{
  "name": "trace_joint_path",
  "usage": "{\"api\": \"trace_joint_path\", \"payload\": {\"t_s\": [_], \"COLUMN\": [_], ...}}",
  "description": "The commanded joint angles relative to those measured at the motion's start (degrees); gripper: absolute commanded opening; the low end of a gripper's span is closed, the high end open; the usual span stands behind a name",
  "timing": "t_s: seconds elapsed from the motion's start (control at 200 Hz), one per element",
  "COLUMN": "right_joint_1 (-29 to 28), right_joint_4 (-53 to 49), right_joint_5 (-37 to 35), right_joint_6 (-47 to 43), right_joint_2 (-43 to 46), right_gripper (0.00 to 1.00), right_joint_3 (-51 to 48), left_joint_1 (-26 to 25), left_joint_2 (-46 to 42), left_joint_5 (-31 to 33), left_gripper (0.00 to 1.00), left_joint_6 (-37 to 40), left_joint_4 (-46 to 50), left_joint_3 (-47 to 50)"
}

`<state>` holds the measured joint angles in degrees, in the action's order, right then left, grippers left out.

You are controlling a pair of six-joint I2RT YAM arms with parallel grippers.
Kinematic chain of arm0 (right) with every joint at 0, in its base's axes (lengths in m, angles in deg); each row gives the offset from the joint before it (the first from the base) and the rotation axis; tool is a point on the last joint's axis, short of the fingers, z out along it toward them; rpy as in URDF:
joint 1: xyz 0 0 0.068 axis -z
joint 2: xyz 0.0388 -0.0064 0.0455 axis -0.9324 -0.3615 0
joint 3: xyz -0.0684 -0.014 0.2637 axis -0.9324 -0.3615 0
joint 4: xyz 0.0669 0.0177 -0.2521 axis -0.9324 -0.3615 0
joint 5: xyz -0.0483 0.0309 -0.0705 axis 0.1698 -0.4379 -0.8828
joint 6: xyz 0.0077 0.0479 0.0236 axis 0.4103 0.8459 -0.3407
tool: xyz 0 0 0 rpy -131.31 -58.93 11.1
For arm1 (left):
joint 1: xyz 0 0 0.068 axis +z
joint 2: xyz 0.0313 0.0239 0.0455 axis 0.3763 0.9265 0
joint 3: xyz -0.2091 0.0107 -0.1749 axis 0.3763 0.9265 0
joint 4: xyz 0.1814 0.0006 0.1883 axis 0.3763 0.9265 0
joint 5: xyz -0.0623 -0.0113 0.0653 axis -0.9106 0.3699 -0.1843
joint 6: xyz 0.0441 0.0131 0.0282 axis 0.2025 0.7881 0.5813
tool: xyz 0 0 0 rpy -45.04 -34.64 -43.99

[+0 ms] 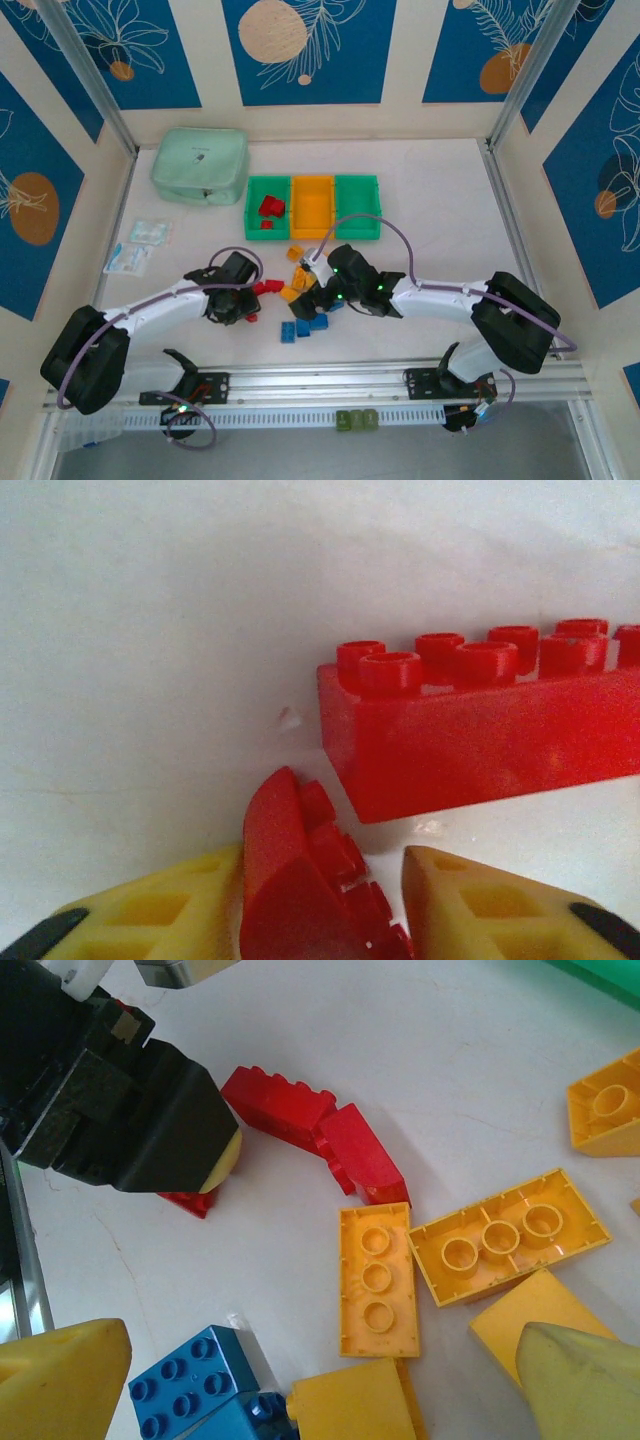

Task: Sort the legos into containers by color
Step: Pick up the lego from the middle-left of the table, then place the lego in the container.

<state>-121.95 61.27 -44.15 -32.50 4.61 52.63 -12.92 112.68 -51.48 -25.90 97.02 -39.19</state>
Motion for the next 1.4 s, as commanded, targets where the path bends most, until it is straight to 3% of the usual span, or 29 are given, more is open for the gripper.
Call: {"api": "trace_joint_path", "payload": {"t_s": [0.0, 0.355, 0.61, 0.75, 1.015, 1.14, 1.205, 1.395], "right_joint_1": [-0.3, -0.4, 0.3, 1.4, 6.0, 9.4, 9.7, 12.0], "right_joint_4": [0.7, -1.5, -6.0, -9.5, -15.9, -16.1, -16.4, -16.3], "right_joint_5": [-0.1, 0.2, 0.9, 0.1, -7.2, -3.4, -4.9, -3.5], "right_joint_6": [-0.9, -0.2, 2.7, 6.0, 11.5, 12.2, 12.5, 13.8], "right_joint_2": [-0.6, -0.2, 2.4, 4.0, 6.3, 7.7, 8.6, 9.5], "right_gripper": [0.99, 0.99, 0.99, 0.99, 0.99, 0.99, 0.99, 0.99], "right_joint_3": [0.6, 1.8, 5.6, 7.6, 9.7, 9.1, 8.3, 6.7], "left_joint_1": [-0.8, -0.8, -0.7, 0.1, 5.4, 7.8, 8.3, 10.6], "left_joint_2": [-1.6, -7.1, -14.8, -14.2, 3.2, 13.2, 18.2, 35.1], "left_joint_5": [2.1, 5.0, 11.7, 16.0, 13.1, 8.9, 7.6, 9.6], "left_gripper": [0.37, 0.16, 0.12, 0.11, 0.11, 0.11, 0.11, 0.13], "left_joint_6": [-0.4, 0.9, 4.9, 10.4, 21.6, 24.2, 25.4, 29.9], "left_joint_4": [2.5, 5.3, 13.6, 14.0, 3.1, 0.0, -1.3, 1.2], "left_joint_3": [1.1, 2.5, -3.1, -10.6, -26.8, -35.5, -39.9, -57.4]}}
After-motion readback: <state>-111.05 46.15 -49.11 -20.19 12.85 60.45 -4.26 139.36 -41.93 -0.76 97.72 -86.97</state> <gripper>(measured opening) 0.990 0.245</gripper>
